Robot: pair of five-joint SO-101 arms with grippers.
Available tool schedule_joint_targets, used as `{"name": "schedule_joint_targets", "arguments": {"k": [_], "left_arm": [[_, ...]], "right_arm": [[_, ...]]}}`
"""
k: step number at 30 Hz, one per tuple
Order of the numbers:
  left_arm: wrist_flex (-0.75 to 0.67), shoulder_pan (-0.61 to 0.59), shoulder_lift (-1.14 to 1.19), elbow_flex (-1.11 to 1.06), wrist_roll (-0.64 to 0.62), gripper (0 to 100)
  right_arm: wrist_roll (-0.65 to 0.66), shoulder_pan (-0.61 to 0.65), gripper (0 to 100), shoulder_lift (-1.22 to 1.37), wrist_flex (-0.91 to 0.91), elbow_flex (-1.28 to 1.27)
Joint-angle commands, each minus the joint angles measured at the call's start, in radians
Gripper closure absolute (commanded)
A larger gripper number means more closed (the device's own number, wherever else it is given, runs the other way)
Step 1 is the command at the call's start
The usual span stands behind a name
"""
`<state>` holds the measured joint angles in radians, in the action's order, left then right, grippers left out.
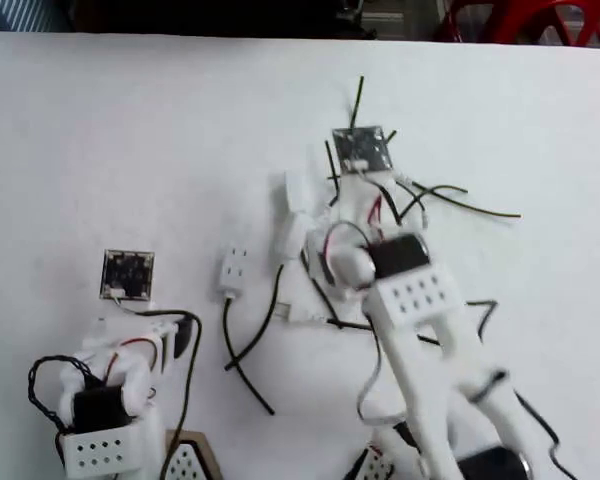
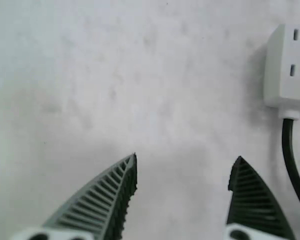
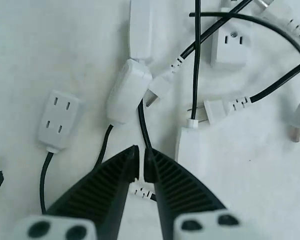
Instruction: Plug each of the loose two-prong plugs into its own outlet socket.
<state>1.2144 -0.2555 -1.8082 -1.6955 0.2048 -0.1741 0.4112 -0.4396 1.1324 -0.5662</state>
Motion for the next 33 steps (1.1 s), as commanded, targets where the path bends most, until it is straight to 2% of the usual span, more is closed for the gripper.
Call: {"name": "schedule_joint_targets", "arguments": {"k": [1,6,9,12,27,33], "left_arm": [[0.011,0.012,-0.013,0.003,0.002,71],[0.011,0.007,-0.013,0.003,0.002,71],[0.009,0.007,-0.013,0.003,0.002,71],[0.009,0.007,-0.013,0.003,0.002,71],[0.009,0.007,-0.013,0.003,0.003,71],[0.009,0.005,-0.013,0.003,0.003,71]], "right_arm": [[-0.028,0.012,96.7,0.208,-0.019,0.164],[-0.041,0.012,93.3,0.42,-0.013,0.302],[-0.158,0.007,85.5,0.503,-0.013,0.35],[-0.21,0.005,80.9,0.568,-0.013,0.394],[-0.219,0.012,80.8,0.84,-0.013,0.686],[-0.279,0.004,80.8,0.923,-0.013,0.746]]}}
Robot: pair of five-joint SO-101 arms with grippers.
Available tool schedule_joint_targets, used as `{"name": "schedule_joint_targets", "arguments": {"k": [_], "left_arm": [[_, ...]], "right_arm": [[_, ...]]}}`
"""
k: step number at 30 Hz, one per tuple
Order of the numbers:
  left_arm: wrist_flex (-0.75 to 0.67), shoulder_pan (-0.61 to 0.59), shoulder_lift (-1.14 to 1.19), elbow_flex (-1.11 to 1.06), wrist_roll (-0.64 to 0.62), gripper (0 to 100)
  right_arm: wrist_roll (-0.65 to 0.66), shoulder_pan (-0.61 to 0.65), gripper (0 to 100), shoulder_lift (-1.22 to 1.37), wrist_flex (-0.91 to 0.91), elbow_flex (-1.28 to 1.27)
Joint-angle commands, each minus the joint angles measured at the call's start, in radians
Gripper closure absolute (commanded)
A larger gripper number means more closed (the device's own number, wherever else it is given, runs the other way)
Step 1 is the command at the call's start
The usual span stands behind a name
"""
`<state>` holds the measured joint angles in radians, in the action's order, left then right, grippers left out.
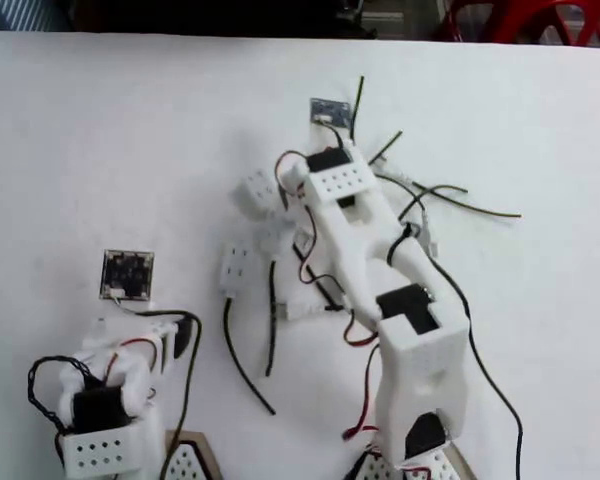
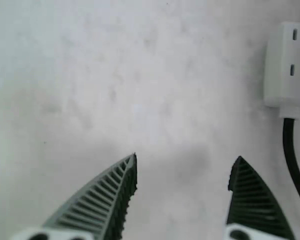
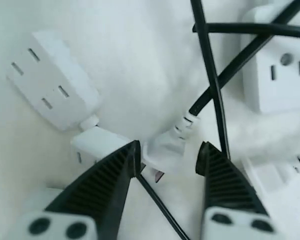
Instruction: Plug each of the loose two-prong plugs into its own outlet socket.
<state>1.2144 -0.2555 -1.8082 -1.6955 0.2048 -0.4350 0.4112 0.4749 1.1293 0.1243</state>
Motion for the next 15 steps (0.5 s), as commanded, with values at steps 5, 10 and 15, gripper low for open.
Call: {"name": "schedule_joint_targets", "arguments": {"k": [5,10,15], "left_arm": [[0.009,0.005,-0.013,0.003,0.003,71],[0.009,0.005,-0.013,0.003,0.003,71],[0.009,0.005,-0.013,0.003,0.003,71]], "right_arm": [[-0.021,0.004,80.8,0.061,-0.008,0.061],[-0.015,0.008,89.1,0.067,0.033,0.063],[-0.012,-0.004,97.1,0.028,0.079,0.071]]}}
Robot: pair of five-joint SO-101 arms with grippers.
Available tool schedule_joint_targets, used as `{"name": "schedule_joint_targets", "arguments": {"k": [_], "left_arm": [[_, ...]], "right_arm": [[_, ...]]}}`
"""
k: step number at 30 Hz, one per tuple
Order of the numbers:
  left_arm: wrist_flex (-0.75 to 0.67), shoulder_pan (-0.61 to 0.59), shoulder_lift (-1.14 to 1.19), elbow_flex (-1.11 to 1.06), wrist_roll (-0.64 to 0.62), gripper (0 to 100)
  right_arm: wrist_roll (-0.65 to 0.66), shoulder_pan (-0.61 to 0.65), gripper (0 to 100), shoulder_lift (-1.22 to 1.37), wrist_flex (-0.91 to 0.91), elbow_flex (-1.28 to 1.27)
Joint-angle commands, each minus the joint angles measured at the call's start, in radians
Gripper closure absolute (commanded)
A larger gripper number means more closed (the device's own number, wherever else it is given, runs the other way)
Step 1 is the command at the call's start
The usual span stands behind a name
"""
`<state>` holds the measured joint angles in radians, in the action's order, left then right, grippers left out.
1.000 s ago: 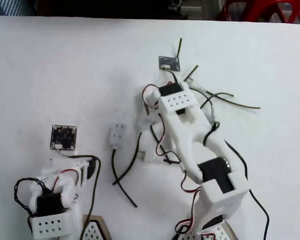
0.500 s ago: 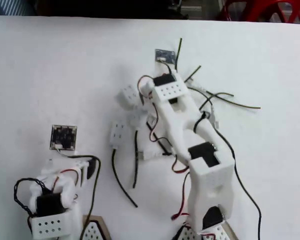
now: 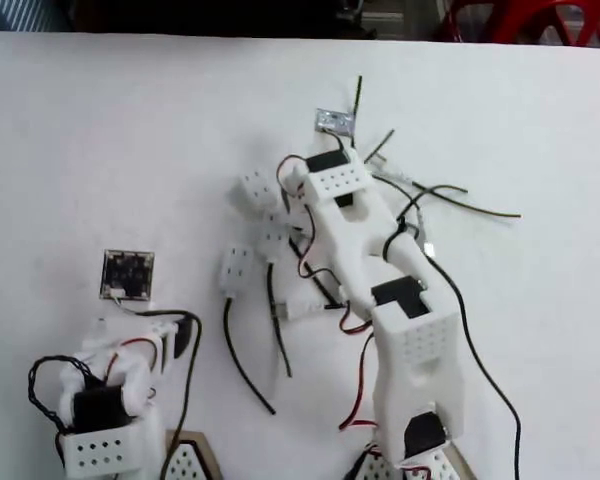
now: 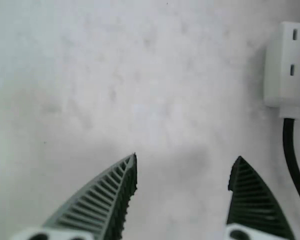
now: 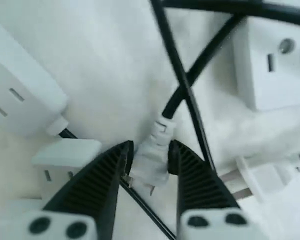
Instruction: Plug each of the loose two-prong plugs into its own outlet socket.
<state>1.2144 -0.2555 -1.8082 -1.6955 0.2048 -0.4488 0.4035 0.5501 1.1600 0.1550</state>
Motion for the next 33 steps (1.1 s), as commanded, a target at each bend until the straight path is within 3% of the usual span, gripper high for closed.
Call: {"name": "schedule_joint_targets", "arguments": {"k": [1,10,19,27,33], "left_arm": [[0.009,0.005,-0.013,0.003,0.003,71],[0.006,0.007,-0.013,0.003,0.003,71],[0.006,0.008,-0.013,0.003,0.003,71],[0.005,0.008,-0.013,0.003,0.003,71],[0.005,0.008,-0.013,0.003,0.003,71]], "right_arm": [[0.002,0.004,98.0,-0.07,0.074,0.048],[0.241,0.024,98.0,-0.371,0.314,0.08],[0.588,0.015,98.0,-0.595,0.559,0.066],[0.836,-0.134,98.0,-0.736,0.541,-0.281],[0.964,-0.271,97.4,-0.759,0.305,-0.569]]}}
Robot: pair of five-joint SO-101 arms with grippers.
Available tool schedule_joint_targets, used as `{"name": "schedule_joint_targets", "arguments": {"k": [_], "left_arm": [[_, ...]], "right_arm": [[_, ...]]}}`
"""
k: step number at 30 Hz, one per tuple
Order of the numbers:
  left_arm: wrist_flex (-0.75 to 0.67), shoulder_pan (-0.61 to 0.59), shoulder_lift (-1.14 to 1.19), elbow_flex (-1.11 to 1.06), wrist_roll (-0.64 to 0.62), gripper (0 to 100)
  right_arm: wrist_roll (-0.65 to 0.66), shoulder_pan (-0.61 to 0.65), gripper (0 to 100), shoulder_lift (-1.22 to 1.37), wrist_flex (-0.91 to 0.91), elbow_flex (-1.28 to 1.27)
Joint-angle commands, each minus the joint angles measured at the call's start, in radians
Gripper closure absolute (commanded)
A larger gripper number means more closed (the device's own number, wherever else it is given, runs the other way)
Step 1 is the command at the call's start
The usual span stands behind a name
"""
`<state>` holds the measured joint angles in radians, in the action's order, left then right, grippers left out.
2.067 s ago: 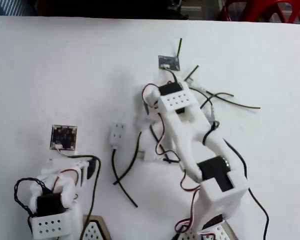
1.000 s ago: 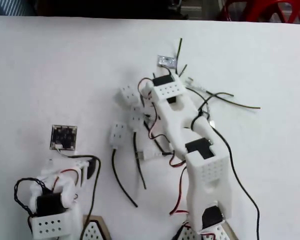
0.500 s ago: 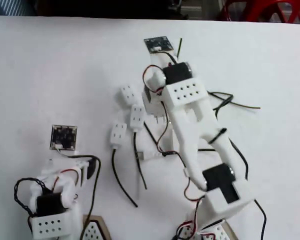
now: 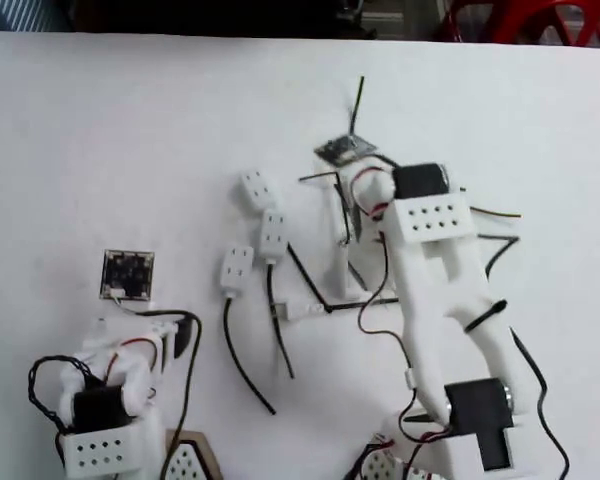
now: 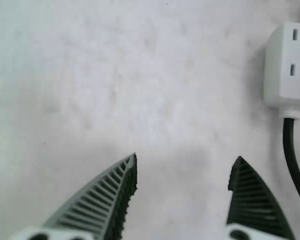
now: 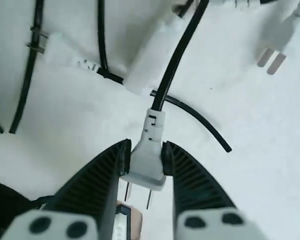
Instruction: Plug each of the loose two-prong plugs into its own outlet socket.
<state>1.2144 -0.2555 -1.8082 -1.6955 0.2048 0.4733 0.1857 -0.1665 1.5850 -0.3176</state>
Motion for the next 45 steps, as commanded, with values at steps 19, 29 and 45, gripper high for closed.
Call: {"name": "schedule_joint_targets", "arguments": {"k": [19,29,45], "left_arm": [[0.005,0.008,-0.013,0.003,0.003,71],[0.005,0.007,-0.013,0.003,0.003,71],[0.008,0.005,-0.013,0.003,0.005,71]], "right_arm": [[0.044,-0.05,86.2,-0.041,-0.232,-0.256],[0.049,-0.076,86.5,-0.041,-0.325,-0.354],[0.051,-0.16,89.9,0.196,-0.42,-0.305]]}}
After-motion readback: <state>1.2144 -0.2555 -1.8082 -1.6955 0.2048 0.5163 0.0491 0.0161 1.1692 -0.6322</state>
